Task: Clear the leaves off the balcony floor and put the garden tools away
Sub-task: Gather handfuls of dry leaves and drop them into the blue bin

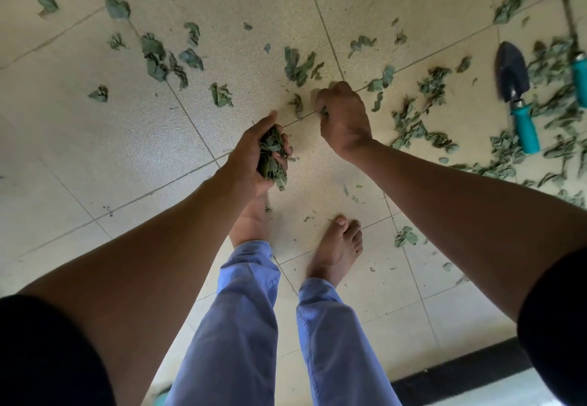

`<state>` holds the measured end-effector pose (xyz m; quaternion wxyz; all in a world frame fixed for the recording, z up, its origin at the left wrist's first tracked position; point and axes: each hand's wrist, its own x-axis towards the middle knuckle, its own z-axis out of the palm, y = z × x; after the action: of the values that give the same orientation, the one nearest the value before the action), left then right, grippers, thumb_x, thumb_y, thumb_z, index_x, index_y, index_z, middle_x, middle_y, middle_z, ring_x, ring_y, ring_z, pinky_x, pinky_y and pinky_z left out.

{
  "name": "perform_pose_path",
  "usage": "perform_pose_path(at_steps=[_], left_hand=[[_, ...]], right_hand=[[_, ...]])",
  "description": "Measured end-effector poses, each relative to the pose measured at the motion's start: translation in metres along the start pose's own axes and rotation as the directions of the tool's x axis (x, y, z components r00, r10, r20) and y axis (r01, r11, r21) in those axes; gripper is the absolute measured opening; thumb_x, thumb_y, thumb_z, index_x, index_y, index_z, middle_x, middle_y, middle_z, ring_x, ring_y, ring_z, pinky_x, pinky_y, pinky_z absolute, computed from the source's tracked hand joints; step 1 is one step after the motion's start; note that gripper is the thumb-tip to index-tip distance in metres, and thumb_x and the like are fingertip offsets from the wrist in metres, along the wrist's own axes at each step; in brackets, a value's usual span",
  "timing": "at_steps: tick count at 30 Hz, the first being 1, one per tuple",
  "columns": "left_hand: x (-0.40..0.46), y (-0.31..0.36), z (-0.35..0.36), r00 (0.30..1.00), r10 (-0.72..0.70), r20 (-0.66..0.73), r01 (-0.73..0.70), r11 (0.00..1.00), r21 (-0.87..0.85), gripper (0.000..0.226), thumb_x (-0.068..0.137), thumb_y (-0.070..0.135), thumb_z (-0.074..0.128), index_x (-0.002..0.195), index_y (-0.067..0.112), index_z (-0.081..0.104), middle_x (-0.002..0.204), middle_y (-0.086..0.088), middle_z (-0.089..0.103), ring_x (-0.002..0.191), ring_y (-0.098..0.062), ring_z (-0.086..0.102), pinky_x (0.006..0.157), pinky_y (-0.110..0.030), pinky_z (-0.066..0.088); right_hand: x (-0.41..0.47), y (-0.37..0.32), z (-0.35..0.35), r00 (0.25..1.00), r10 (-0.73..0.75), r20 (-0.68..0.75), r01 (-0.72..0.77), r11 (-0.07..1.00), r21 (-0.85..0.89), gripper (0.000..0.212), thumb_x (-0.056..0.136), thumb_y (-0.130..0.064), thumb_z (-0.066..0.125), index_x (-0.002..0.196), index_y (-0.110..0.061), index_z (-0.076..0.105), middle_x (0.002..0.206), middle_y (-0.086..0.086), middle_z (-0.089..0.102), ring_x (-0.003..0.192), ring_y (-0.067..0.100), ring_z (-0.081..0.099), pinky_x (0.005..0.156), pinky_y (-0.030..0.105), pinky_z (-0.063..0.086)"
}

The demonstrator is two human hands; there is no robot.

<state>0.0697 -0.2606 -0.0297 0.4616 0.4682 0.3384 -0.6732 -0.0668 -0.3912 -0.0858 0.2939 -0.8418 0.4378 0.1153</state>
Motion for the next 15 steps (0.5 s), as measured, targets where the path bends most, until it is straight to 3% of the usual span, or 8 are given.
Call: perform_pose_path(at_steps=[3, 6, 8, 10, 12, 15], left_hand=[[-0.003, 0.001, -0.003, 1.0, -0.003, -0.017, 0.003, 1.0, -0.013, 0.031, 0.095, 0.037, 0.069, 0.072, 0.018, 0.061, 0.076, -0.002, 0.059, 0.063, -0.011, 0.056, 0.038, -0.015, 0.042], [-0.009, 0.001, -0.004, 0.999, 0.006, -0.045, -0.008, 1.0, -0.024, 0.029, 0.094, 0.036, 0.069, 0.073, 0.018, 0.061, 0.077, -0.002, 0.059, 0.063, -0.012, 0.056, 0.039, -0.015, 0.042], [-0.011, 0.0, -0.002, 0.997, 0.026, -0.073, -0.029, 0.999, -0.034, 0.028, 0.094, 0.034, 0.07, 0.074, 0.017, 0.061, 0.078, -0.003, 0.059, 0.063, -0.013, 0.056, 0.04, -0.017, 0.044], [-0.016, 0.0, 0.003, 0.994, 0.056, -0.095, -0.06, 0.997, -0.049, 0.024, 0.095, 0.033, 0.069, 0.082, 0.014, 0.063, 0.081, -0.006, 0.062, 0.063, -0.016, 0.06, 0.048, -0.021, 0.05], [-0.024, -0.001, 0.012, 0.995, 0.064, -0.079, -0.067, 0.997, -0.041, 0.03, 0.1, 0.035, 0.063, 0.093, 0.006, 0.066, 0.085, -0.011, 0.068, 0.068, -0.02, 0.068, 0.059, -0.026, 0.056], [-0.036, -0.002, 0.027, 0.998, 0.047, -0.047, -0.05, 0.997, -0.066, 0.051, 0.106, 0.036, 0.049, 0.063, 0.011, 0.056, 0.05, -0.004, 0.058, 0.043, -0.014, 0.061, 0.043, -0.018, 0.047]], right_hand=[[-0.003, 0.0, -0.005, 0.995, 0.093, -0.038, -0.088, 0.989, 0.123, 0.031, 0.073, 0.013, 0.055, 0.091, -0.007, 0.071, 0.1, 0.018, 0.065, 0.087, 0.036, 0.064, 0.073, 0.043, 0.057], [-0.019, -0.016, -0.018, 0.972, 0.228, -0.059, -0.19, 0.906, 0.378, 0.026, 0.074, 0.011, 0.065, 0.085, -0.011, 0.073, 0.086, 0.006, 0.072, 0.078, 0.024, 0.068, 0.069, 0.045, 0.06], [-0.038, -0.043, -0.036, 0.961, 0.277, 0.015, -0.221, 0.734, 0.643, 0.025, 0.075, 0.01, 0.07, 0.085, -0.013, 0.073, 0.081, 0.005, 0.072, 0.074, 0.025, 0.07, 0.068, 0.048, 0.062], [-0.058, -0.073, -0.057, 0.965, 0.25, 0.076, -0.21, 0.568, 0.796, 0.022, 0.077, 0.013, 0.074, 0.091, -0.004, 0.072, 0.083, 0.01, 0.072, 0.072, 0.018, 0.07, 0.067, 0.035, 0.062], [-0.079, -0.099, -0.068, 0.983, 0.166, 0.073, -0.157, 0.572, 0.805, 0.022, 0.077, 0.014, 0.074, 0.091, -0.003, 0.072, 0.083, 0.004, 0.073, 0.072, 0.007, 0.067, 0.068, 0.021, 0.056], [-0.096, -0.121, -0.065, 0.99, 0.131, 0.046, -0.119, 0.635, 0.763, 0.025, 0.074, 0.014, 0.07, 0.087, -0.007, 0.074, 0.084, 0.002, 0.074, 0.077, 0.007, 0.067, 0.074, 0.024, 0.055]])
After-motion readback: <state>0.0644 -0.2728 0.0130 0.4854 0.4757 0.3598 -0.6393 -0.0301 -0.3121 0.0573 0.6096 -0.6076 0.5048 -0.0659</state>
